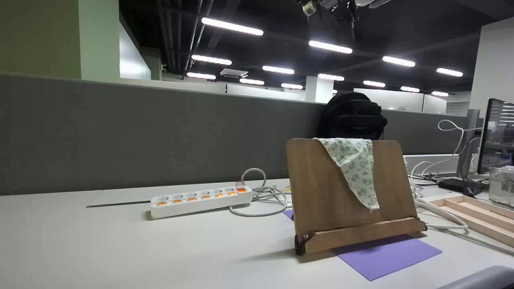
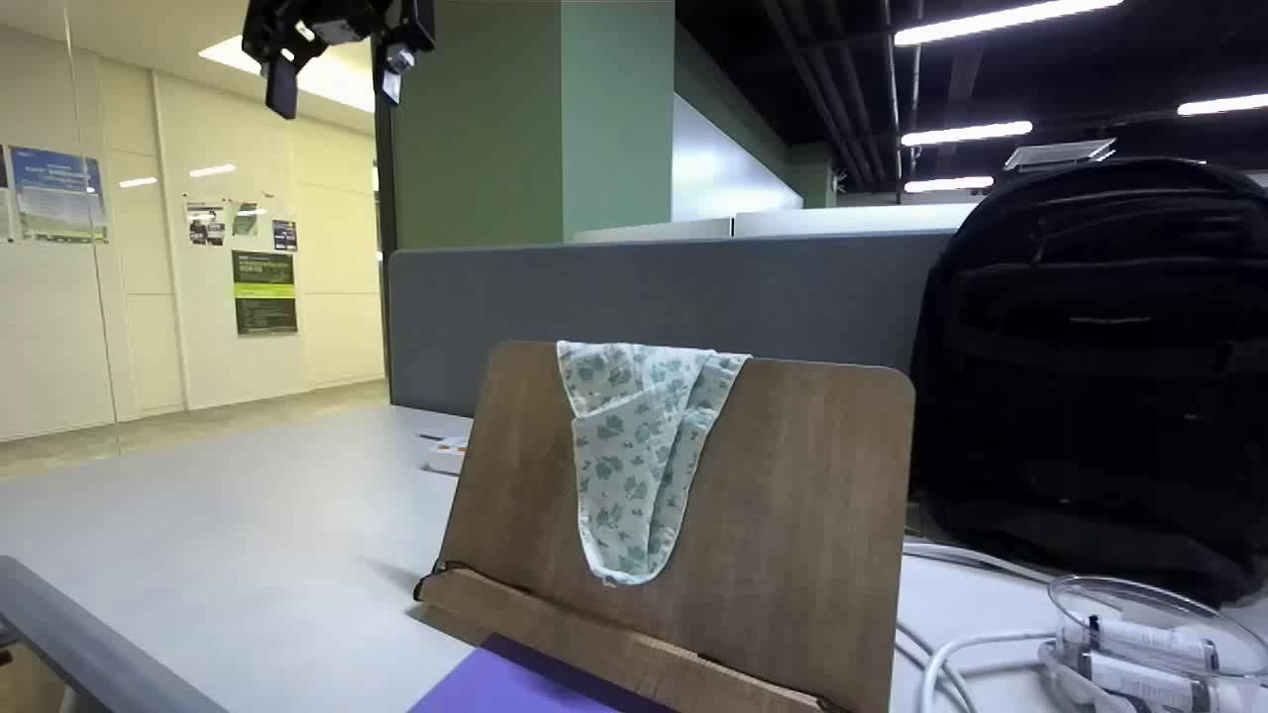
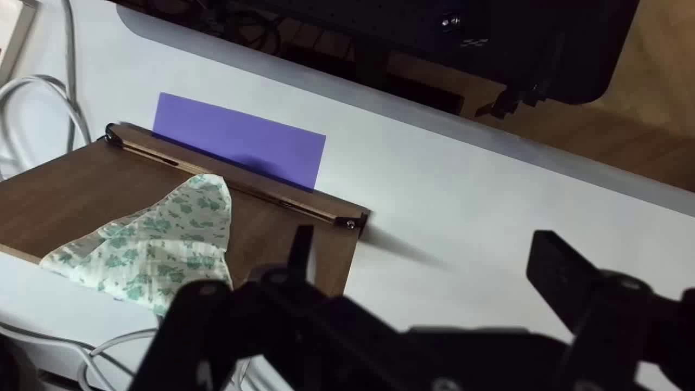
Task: Unhang the cloth from the stand
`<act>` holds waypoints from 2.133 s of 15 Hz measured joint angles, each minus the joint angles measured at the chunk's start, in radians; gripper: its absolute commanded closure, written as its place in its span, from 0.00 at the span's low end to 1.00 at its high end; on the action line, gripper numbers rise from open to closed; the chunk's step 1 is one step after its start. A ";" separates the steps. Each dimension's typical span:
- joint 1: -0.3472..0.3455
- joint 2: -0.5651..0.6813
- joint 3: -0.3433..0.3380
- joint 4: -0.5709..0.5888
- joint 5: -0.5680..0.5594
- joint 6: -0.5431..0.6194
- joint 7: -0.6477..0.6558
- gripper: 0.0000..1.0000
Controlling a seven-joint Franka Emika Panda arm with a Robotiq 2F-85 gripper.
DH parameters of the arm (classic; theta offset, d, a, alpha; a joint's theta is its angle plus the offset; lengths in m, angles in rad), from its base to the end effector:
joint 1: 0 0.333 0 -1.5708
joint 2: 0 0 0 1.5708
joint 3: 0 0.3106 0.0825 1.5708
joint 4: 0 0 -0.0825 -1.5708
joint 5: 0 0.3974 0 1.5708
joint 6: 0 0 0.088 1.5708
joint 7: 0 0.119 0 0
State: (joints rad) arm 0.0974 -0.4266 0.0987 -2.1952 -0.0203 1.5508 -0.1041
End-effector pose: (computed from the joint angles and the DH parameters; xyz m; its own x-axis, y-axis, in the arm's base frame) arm 0.4048 0.0819 0.5167 0.9357 0.2735 -0.2228 0.2886 -0.9567 0.0377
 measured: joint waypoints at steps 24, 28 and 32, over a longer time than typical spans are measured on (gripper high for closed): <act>-0.151 -0.003 -0.141 -0.187 -0.062 0.503 0.095 0.00; -0.184 0.017 -0.214 -0.207 -0.017 0.543 0.044 0.00; -0.194 0.023 -0.219 -0.207 -0.012 0.551 0.045 0.00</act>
State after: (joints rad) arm -0.0971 -0.4040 -0.1208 -2.4024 -0.0320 2.1022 -0.0593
